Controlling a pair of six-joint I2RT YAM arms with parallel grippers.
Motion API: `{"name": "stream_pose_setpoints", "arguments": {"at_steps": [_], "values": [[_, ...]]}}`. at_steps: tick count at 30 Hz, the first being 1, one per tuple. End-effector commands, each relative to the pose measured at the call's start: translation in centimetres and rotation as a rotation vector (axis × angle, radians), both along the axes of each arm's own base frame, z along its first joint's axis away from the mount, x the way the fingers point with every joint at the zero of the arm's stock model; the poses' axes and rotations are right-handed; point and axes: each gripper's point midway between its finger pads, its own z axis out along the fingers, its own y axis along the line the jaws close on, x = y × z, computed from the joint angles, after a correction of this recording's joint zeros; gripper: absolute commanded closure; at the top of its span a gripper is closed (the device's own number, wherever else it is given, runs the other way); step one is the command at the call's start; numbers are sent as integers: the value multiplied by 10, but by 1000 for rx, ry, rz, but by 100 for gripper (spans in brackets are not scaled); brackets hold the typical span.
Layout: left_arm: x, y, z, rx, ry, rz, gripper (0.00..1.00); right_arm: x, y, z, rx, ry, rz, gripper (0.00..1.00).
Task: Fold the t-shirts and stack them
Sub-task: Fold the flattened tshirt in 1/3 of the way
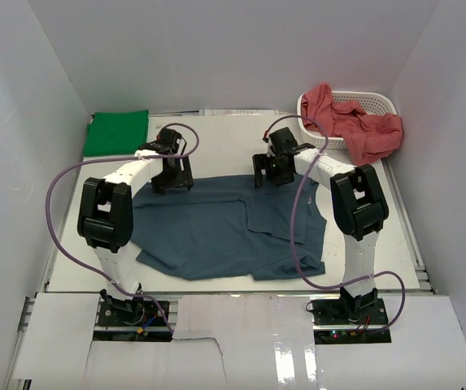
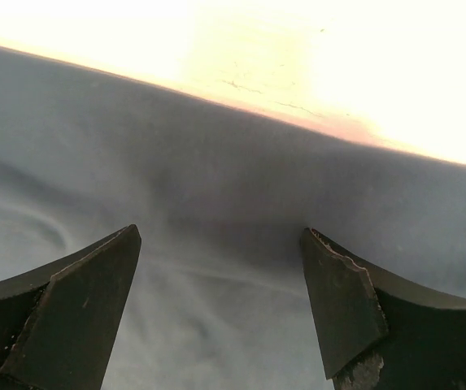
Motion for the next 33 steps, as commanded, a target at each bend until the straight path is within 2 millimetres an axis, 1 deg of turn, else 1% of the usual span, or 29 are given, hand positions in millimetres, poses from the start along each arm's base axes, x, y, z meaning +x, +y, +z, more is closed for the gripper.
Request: {"name": "stream_pose_setpoints", "arguments": {"at_steps": [1,3,4,5,9,15,17,19,22,24,29,33], "values": [[3,-3,0,-11,-23,-7,10,12,12,7,0,-33,20,14],[3,-3,-4,-5,-16,-13,10,15,14,-1,-21,-28,20,14],[3,-2,-7,-1,-10,-13,10,19,17,1,-19,-38,20,14],[3,-1,-9,2,-8,-12,11,21,16,-3,-27,-34,18,14],[-1,3,-20,20,7,-13,10,28,13,-9,-60,-46,4,14],[-10,7,-41,39,45,-10,11,27,11,-17,-73,-34,8,14],[-15,9,-46,46,57,-6,11,30,4,-19,-109,-46,-12,14],[-21,12,-48,55,66,-5,11,31,2,-21,-121,-47,-17,13],[-29,15,-50,68,81,-12,11,32,-2,-30,-150,-40,-24,13],[-32,18,-49,81,85,-16,11,35,-7,-32,-175,-45,-37,13],[-37,25,-42,105,83,-16,10,41,-16,-34,-202,-50,-63,12],[-43,30,-43,112,94,-12,10,43,-22,-36,-211,-44,-72,12]]}}
